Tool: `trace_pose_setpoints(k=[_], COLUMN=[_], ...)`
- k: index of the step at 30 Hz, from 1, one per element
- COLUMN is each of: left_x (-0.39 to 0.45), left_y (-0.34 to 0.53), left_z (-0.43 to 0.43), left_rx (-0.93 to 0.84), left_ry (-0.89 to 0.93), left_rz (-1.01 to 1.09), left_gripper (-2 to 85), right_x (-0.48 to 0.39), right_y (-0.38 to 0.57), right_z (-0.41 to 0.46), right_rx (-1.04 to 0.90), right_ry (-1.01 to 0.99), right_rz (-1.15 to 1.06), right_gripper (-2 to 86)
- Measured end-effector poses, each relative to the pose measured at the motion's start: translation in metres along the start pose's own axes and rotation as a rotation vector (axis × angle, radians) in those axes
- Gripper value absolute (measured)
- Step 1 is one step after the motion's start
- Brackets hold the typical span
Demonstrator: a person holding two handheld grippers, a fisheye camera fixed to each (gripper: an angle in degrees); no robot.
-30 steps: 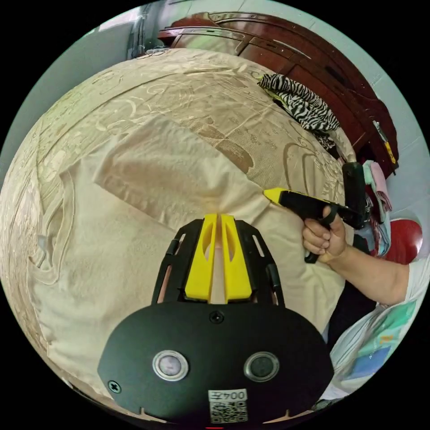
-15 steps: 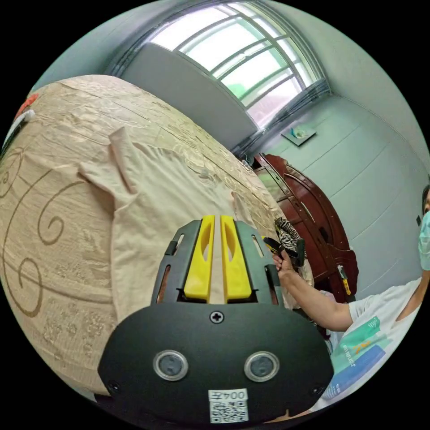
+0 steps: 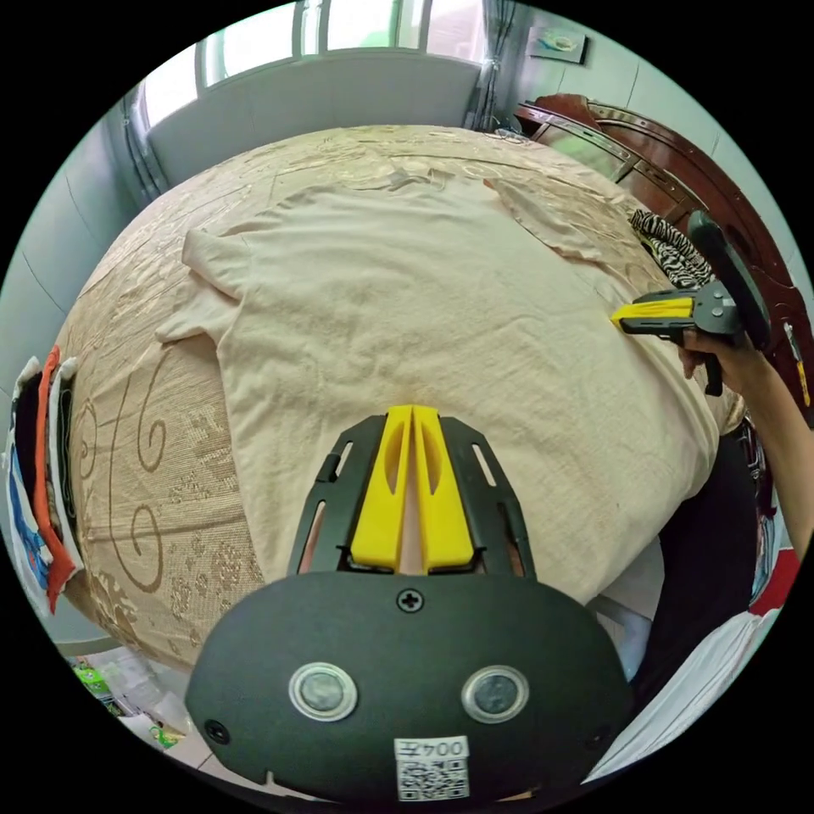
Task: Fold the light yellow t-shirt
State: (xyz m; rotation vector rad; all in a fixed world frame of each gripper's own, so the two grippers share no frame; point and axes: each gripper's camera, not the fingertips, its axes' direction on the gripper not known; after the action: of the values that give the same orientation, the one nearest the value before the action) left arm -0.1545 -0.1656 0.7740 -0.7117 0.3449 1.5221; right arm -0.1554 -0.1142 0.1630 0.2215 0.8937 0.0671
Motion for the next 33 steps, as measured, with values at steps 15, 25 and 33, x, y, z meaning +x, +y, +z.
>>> trace_pose_setpoints(k=[15,25,33], left_x=[-0.046,-0.156,-0.204], left_y=[0.124,0.253,0.341], left_z=[0.111,0.059,0.084], left_rx=[0.001,0.459,0.516], left_ry=[0.447,0.325,0.236], left_rz=[-0.217,-0.583,-0.741], left_gripper=[0.7,0.4,0.4], right_x=[0.027,0.001,-0.170], right_y=[-0.052,-0.156,-0.345], right_z=[-0.104,-0.323,-0.368], right_rx=[0.191,0.621,0.570], right_ry=[-0.006,-0.452,-0.534], right_rz=[0.104,-0.100,-0.373], right_gripper=[-0.7,7.2,10.0])
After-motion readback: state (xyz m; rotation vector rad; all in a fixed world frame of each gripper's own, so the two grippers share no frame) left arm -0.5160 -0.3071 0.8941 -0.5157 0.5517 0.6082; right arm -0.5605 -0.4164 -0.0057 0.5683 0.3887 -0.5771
